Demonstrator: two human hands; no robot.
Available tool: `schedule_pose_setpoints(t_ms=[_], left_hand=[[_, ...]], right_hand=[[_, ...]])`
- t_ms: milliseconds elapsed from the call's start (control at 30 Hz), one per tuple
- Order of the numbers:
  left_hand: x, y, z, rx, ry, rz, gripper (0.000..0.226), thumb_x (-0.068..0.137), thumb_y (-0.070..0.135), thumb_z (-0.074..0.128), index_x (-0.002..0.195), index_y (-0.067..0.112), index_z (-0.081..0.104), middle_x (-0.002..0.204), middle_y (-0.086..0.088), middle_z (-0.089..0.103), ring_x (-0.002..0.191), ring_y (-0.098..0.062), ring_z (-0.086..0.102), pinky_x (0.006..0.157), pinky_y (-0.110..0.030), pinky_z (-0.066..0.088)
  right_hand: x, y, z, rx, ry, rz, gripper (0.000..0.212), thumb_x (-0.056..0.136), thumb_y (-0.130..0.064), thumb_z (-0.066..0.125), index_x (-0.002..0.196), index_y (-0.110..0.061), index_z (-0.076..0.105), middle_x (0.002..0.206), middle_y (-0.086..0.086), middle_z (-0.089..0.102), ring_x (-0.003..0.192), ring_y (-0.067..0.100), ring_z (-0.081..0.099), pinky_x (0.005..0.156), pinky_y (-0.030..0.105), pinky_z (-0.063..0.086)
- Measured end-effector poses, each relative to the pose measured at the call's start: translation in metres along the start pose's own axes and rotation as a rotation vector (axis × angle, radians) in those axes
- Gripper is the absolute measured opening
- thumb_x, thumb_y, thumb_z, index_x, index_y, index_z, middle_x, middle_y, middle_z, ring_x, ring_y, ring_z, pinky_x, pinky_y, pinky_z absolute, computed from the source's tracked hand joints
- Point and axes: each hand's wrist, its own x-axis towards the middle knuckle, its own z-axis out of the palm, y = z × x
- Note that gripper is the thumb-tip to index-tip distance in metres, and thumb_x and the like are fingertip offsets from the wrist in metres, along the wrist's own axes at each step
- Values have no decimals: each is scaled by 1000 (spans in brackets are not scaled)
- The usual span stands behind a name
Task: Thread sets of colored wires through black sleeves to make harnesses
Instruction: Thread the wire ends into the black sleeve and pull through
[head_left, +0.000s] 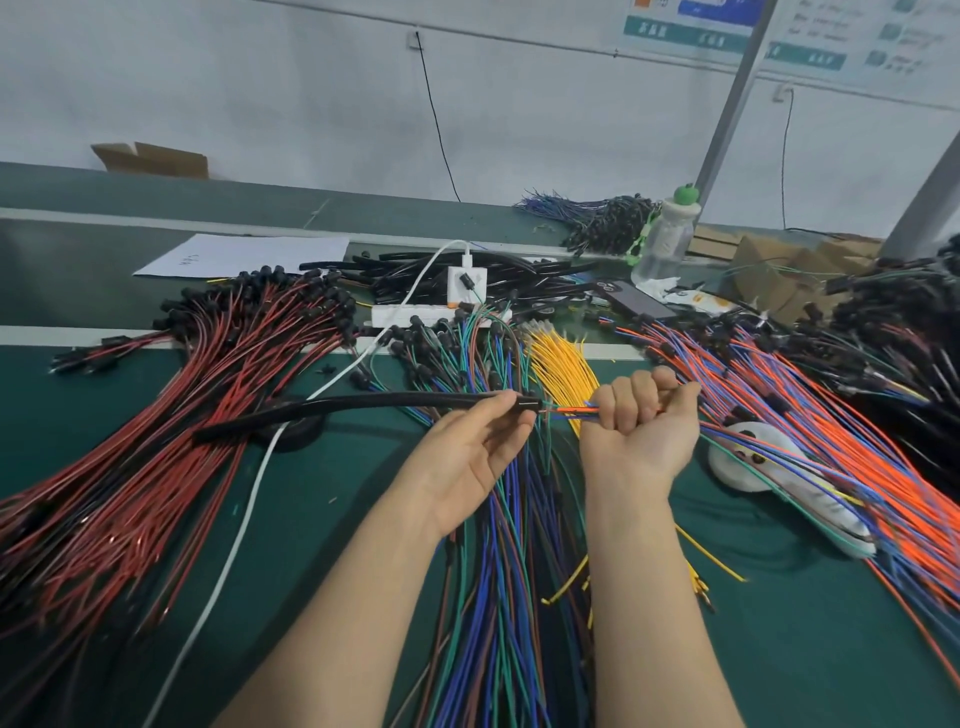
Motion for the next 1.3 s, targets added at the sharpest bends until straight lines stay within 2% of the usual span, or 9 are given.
schedule_pose_setpoints(t_ms=[133,333,567,900,1200,1300], left_hand=[[0,0,0,-12,17,21,17,86,7,60,73,5,72,71,-8,69,64,-10,68,55,-15,54],[-1,0,1,18,8,33,31,88,6,58,63,10,75,69,-7,69,64,-10,68,56,-15,54],[0,-5,1,119,-6,8,8,91,6,56,88,6,63,71,-4,71,64,-8,68,60,-16,56],[-3,-5,3,109,-3,-57,9,90,6,57,86,3,65,70,-5,71,63,-8,68,57,-14,54],[-1,-4,-1,216,-2,-92,7,90,7,59,87,3,64,69,-6,69,62,-10,67,56,-17,55],[0,-5,0,166,7,-87,7,90,6,59,86,3,64,69,-6,69,63,-9,67,58,-16,55]], right_hand=[[-2,-1,1,-13,-13,-3,48,104,-38,28,65,-15,43,41,-7,22,31,7,15,33,20,12],[-3,-1,2,-76,-18,-21,47,104,-39,29,66,-16,44,42,-7,21,32,7,14,33,19,12],[-4,-1,3,-69,-15,-20,47,104,-39,30,66,-15,44,42,-7,21,33,7,14,33,20,12],[-1,-3,3,-4,14,-17,47,105,-37,28,65,-15,43,40,-7,22,31,7,15,33,19,12],[-1,-5,3,-126,0,2,46,105,-37,30,67,-15,43,41,-8,21,32,6,14,32,20,14],[-1,-4,5,-101,9,-6,46,105,-36,29,66,-15,43,40,-7,21,32,6,15,32,19,13]])
